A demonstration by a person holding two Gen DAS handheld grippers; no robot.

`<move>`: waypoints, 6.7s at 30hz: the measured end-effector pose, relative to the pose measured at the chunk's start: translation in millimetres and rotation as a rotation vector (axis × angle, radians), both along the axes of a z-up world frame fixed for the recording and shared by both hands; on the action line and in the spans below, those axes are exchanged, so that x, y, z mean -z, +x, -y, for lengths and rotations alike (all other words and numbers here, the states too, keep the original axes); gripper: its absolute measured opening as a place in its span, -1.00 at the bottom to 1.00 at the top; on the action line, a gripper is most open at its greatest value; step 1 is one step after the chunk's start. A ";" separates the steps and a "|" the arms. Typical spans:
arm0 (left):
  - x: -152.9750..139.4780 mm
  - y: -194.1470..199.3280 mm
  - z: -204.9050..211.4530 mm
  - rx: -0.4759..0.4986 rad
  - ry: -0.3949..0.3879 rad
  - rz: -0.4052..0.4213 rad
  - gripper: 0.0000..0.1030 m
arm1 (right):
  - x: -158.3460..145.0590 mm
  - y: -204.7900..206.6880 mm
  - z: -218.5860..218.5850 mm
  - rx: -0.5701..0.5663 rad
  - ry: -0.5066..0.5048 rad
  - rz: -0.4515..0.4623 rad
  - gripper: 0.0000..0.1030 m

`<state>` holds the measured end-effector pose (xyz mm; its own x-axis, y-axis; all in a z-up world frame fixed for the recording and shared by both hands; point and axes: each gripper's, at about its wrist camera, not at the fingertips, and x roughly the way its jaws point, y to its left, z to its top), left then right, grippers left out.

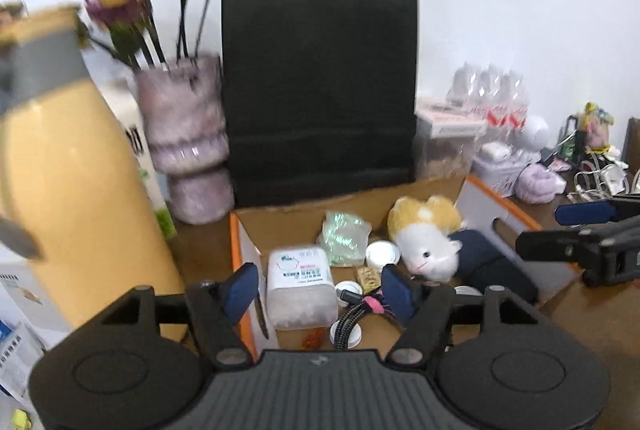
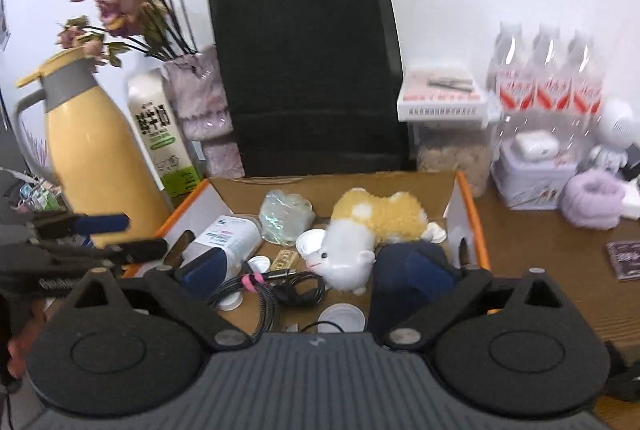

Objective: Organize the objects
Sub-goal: 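Open both tools to drop the cable into the box, then withdraw both open tools from the box, then grasp the red flower ornament with the right tool, then carry the red flower ornament with the right tool over the box, then release the ornament into the box and withdraw the right tool, then grasp the white cloth lying on the purple cloth with the left tool, then grasp the white cloth with the right tool while the left tool holds it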

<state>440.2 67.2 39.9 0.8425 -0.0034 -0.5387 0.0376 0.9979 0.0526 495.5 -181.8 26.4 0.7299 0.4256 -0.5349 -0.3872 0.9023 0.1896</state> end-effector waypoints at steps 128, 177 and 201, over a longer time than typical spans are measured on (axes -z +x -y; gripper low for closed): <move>19.0 -134.6 -0.1 -0.059 -0.148 0.111 0.54 | -9.5 -132.2 -14.3 -0.105 -0.084 0.226 1.00; 92.8 -108.6 -57.5 -0.162 -0.105 0.003 0.07 | 94.0 -125.7 -105.7 -0.360 -0.087 0.053 -0.67; 94.1 -211.4 81.2 0.133 -0.078 -0.023 0.31 | 87.1 -267.1 71.3 0.110 0.094 -0.033 -0.29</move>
<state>228.7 -14.0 -54.2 0.8192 -0.1570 -0.5516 0.1704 0.9850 -0.0272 228.4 -253.1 -60.7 0.7576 0.3933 -0.5209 -0.2794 0.9167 0.2858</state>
